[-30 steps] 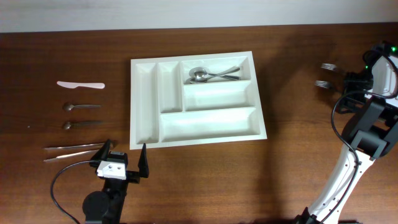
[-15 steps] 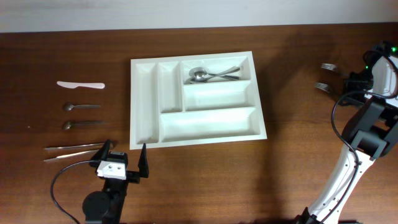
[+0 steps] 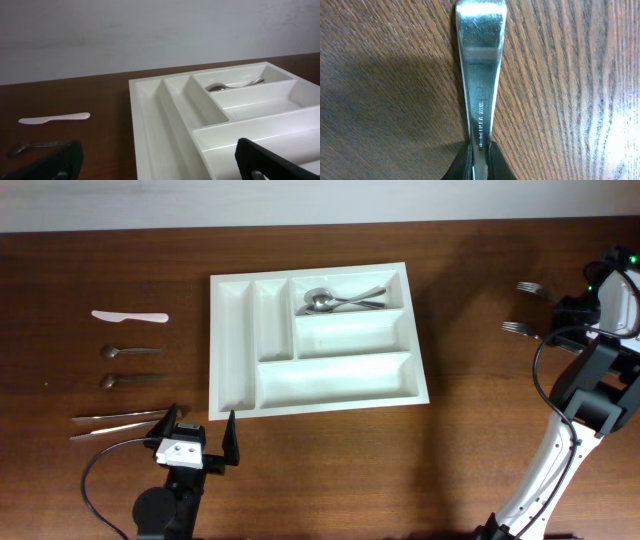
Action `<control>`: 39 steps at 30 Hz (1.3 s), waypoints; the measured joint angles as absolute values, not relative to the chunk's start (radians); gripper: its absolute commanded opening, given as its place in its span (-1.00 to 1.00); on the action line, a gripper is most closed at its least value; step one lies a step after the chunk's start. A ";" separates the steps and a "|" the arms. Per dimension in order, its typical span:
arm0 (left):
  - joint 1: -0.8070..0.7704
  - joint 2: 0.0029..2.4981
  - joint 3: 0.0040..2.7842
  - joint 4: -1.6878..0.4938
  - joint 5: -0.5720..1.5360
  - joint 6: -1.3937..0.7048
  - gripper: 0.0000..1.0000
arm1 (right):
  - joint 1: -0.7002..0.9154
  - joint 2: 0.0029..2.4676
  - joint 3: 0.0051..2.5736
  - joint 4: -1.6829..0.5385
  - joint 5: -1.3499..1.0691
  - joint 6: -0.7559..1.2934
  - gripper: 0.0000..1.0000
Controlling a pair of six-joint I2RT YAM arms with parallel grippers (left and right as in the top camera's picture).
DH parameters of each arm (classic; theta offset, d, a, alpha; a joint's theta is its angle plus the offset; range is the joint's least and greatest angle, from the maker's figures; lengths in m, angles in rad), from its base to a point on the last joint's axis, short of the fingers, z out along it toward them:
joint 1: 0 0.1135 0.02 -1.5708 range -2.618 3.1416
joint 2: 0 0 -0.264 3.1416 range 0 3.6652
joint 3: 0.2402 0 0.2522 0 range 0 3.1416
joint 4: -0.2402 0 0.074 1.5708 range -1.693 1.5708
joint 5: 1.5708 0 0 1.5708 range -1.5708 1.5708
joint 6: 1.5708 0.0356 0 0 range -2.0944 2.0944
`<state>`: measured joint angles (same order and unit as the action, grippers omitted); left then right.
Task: Pack container
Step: 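Close the right gripper on the upper silver fork's handle and lift, then carry the fork left over the tray's upper right compartment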
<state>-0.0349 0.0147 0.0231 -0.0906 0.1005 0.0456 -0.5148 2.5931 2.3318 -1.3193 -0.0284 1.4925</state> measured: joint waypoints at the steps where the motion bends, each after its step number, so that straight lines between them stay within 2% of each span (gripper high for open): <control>1: -0.035 0.015 0.023 -0.091 0.101 0.046 0.98 | -0.515 2.593 2.332 -1.319 -0.030 1.492 -0.92; 10: -0.035 0.015 0.023 -0.091 0.101 0.046 0.98 | -0.515 2.622 2.417 -1.326 -0.046 1.419 -0.92; 21: -0.035 0.015 0.023 -0.091 0.101 0.046 0.98 | -0.480 2.626 2.811 -1.490 -0.074 1.284 -0.92; 28: -0.035 0.015 0.023 -0.091 0.101 0.046 0.98 | -0.319 2.625 2.947 -1.637 -0.127 1.317 -0.92; 39: -0.035 0.015 0.023 -0.091 0.101 0.046 0.98 | 0.035 2.625 2.949 -1.651 -0.213 1.455 -0.91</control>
<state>-0.0349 0.0147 0.0231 -0.0906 0.1005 0.0456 0.0353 2.6251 2.9490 -1.6508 -0.2127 1.4548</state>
